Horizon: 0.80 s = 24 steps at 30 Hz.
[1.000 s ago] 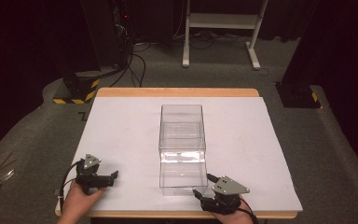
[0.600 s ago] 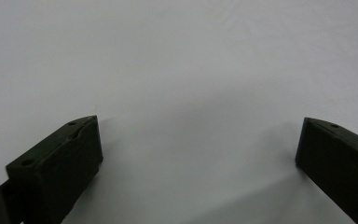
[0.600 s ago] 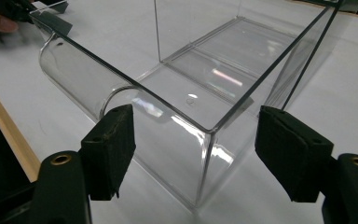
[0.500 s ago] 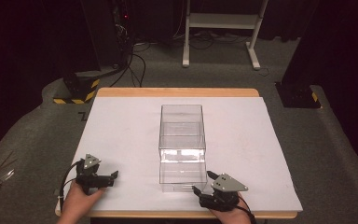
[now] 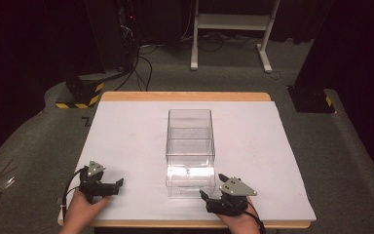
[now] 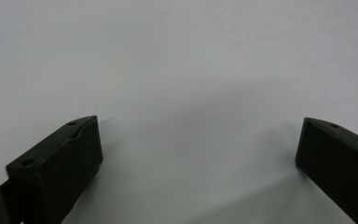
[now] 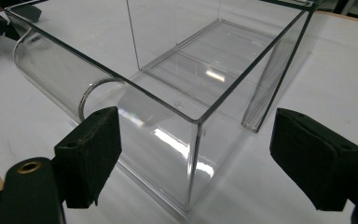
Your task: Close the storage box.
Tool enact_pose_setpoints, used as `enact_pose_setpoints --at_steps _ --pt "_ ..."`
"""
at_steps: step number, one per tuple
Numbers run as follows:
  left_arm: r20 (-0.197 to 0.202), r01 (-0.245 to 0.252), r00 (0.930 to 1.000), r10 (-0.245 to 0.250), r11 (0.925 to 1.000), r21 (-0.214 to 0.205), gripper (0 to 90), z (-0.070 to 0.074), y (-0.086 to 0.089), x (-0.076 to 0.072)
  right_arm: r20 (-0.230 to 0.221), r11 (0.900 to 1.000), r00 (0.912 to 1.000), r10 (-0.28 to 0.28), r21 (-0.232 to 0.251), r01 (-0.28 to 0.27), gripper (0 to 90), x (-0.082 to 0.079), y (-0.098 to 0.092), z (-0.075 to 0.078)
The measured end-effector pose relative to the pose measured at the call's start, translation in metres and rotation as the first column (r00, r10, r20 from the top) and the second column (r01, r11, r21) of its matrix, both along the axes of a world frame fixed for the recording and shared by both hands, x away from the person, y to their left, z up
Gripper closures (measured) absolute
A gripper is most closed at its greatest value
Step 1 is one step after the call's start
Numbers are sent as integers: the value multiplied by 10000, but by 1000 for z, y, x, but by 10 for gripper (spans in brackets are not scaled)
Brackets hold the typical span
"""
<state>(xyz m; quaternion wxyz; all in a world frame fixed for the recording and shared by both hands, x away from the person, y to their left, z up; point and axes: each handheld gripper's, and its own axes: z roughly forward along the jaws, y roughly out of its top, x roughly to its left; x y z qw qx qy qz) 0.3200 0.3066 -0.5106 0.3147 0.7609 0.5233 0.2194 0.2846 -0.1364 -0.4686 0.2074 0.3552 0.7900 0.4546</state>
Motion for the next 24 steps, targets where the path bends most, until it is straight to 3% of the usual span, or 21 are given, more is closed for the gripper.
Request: enact_pose_setpoints --at_steps 13,24 --pt "27 -35 10000 35 10000 -34 6 0 0 0 -62 9992 9992 -397 22 397 160 18 4 1" --pt "33 -38 10000 38 10000 -32 6 0 0 0 135 9979 9981 -597 -243 600 159 32 8 0"
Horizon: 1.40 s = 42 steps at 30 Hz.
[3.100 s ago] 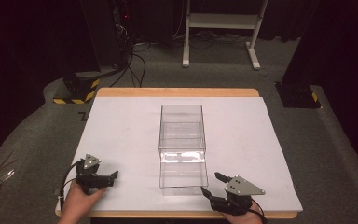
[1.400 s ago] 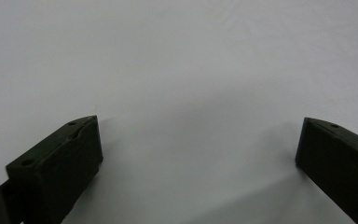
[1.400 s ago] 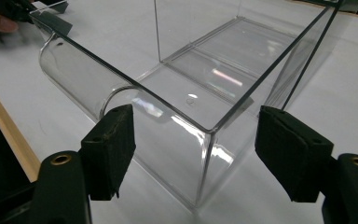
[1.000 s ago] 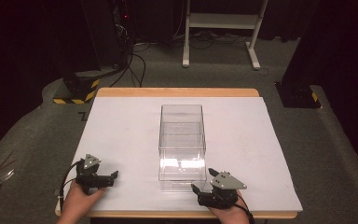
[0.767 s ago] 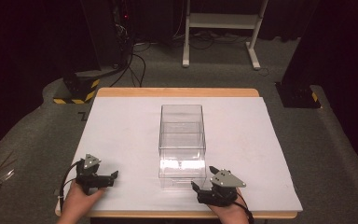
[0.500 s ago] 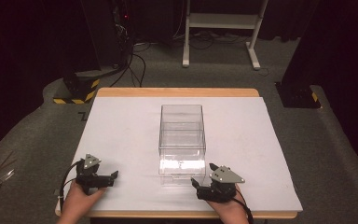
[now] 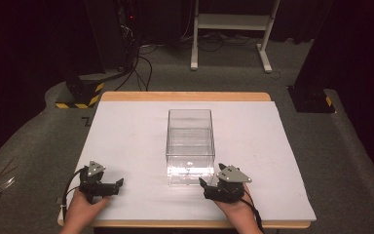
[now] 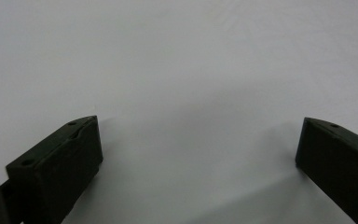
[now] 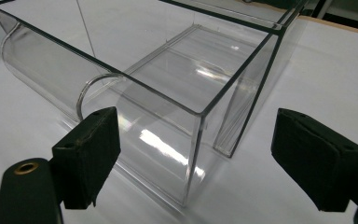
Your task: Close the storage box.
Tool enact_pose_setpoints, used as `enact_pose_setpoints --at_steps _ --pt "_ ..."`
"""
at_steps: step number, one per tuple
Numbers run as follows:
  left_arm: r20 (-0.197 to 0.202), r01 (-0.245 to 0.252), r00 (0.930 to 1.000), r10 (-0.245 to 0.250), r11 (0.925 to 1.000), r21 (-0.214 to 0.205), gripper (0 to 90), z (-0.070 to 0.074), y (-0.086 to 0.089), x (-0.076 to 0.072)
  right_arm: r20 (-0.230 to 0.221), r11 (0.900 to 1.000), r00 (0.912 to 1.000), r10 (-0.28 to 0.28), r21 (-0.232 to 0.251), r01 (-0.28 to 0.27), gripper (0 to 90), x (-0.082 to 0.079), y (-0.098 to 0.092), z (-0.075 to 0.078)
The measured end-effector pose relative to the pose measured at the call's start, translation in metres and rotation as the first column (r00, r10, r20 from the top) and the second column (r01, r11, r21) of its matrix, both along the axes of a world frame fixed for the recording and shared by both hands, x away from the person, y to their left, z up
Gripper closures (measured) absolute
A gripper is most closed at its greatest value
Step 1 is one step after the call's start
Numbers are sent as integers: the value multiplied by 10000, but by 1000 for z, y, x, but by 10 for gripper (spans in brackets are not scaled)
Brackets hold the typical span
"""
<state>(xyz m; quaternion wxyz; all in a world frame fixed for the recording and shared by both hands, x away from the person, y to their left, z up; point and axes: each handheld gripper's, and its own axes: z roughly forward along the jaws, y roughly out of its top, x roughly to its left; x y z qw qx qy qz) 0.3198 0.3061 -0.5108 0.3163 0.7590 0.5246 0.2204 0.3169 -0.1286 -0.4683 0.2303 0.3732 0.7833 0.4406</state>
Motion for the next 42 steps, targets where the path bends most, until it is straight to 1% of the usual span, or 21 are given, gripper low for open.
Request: enact_pose_setpoints --at_steps 11,14,27,33,38,41,42 --pt "30 8 10000 -8 10000 36 6 0 0 0 -114 9999 9999 -108 70 109 158 12 1 0" --pt "33 13 10000 -13 10000 43 6 0 0 0 -77 10000 9999 -93 11 93 158 15 1 1" --pt "28 9 10000 -10 10000 44 6 0 0 0 19 9995 9996 -277 146 277 159 24 1 2" --pt "31 10 10000 -10 10000 44 6 0 0 0 83 9993 9993 -360 126 359 160 28 1 1" --pt "30 11 10000 -11 10000 45 6 0 0 0 107 9985 9986 -525 154 524 162 37 3 1" --pt "30 10 10000 -10 10000 45 6 0 0 0 102 9983 9985 -546 187 544 161 40 3 1" --pt "30 11 10000 -11 10000 46 6 0 0 0 122 9983 9984 -553 185 551 161 43 3 0"
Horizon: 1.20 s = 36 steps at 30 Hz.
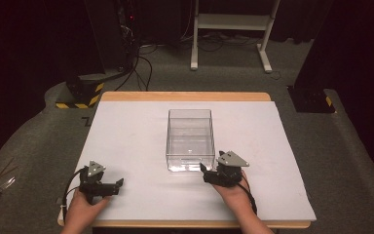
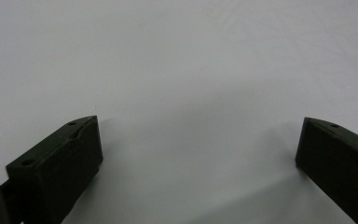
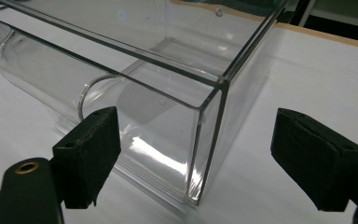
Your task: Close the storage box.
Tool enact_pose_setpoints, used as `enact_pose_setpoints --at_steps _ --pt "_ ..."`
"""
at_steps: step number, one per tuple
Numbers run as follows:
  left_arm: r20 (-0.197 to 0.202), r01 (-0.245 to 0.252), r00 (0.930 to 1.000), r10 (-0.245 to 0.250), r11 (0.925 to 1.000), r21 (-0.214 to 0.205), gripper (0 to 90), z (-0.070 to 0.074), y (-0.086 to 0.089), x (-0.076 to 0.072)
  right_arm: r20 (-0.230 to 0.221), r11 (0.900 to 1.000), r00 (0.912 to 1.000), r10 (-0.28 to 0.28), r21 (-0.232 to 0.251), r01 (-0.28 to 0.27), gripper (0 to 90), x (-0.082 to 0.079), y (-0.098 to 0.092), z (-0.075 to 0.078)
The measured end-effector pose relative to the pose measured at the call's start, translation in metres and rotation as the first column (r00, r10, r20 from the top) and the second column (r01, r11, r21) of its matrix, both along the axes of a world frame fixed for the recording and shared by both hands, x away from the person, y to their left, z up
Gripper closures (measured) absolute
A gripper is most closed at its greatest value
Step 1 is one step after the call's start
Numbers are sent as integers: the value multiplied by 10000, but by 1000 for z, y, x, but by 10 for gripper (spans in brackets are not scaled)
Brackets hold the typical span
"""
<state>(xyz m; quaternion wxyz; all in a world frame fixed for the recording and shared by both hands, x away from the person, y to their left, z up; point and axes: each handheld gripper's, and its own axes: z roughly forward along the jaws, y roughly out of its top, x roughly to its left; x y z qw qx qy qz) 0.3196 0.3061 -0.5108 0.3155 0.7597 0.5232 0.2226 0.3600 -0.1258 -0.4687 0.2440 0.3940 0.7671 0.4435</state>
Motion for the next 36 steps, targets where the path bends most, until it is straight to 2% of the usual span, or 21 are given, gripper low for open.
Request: enact_pose_setpoints --at_steps 25,32,36 --pt "2 -2 10000 2 10000 -3 6 0 0 0 -225 9995 9994 -270 136 273 191 28 3 0" --pt "6 0 10000 0 10000 -3 6 0 0 0 -311 9997 9993 -218 131 222 210 28 3 0" --pt "6 -3 10000 3 10000 -3 6 0 0 0 -289 9998 9994 -197 -65 196 226 27 3 0"
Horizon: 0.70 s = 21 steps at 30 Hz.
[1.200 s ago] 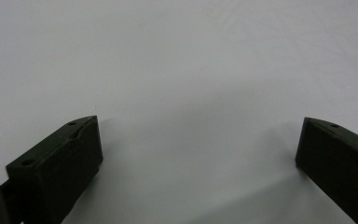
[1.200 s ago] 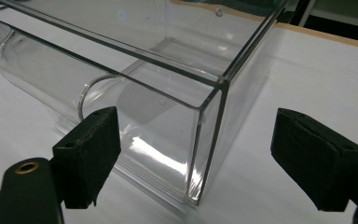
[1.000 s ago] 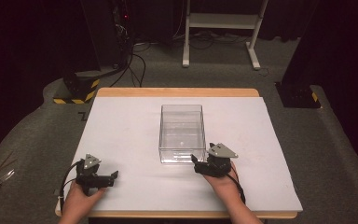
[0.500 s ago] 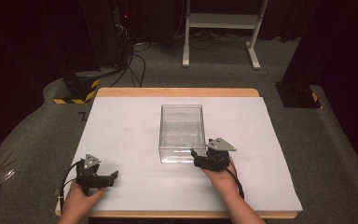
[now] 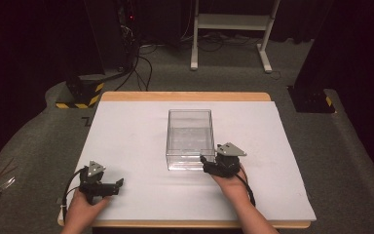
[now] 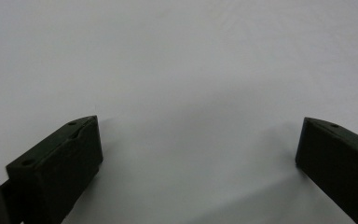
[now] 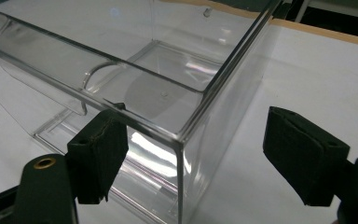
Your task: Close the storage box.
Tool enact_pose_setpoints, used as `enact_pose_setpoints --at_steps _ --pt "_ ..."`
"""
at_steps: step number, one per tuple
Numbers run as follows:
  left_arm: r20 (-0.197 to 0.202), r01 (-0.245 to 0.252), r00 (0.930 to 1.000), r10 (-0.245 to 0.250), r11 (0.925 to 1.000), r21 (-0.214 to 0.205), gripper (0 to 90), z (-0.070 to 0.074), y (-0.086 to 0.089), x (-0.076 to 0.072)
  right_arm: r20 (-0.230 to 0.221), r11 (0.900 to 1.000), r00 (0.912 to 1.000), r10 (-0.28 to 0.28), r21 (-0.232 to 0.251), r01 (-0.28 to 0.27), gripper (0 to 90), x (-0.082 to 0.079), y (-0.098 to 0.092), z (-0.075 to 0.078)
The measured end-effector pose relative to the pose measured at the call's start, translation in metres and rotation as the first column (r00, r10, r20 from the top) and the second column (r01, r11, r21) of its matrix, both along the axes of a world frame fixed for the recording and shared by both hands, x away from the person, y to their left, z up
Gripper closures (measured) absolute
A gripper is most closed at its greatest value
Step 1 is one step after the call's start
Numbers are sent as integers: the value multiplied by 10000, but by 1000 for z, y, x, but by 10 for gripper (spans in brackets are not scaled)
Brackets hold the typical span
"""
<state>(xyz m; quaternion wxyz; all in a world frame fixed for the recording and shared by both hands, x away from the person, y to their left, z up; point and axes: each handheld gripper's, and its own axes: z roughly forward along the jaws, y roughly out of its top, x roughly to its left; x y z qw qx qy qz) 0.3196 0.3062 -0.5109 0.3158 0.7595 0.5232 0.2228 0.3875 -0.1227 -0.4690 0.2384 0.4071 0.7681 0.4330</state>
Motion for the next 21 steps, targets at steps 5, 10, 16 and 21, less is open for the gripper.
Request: enact_pose_setpoints --at_steps 5,10,16,21 --pt "1 -1 10000 1 10000 -4 6 0 0 0 -76 10000 10000 17 90 -16 231 -1 -1 0" --pt "2 -4 10000 4 10000 -4 6 0 0 0 -86 9999 10000 44 149 -43 231 -5 -1 0" --pt "12 -4 10000 4 10000 -9 6 0 0 0 -54 9997 9999 98 222 -97 232 -10 -4 1" --pt "3 -2 10000 2 10000 -6 6 0 0 0 10 9994 9998 192 288 -192 235 -15 -5 2"
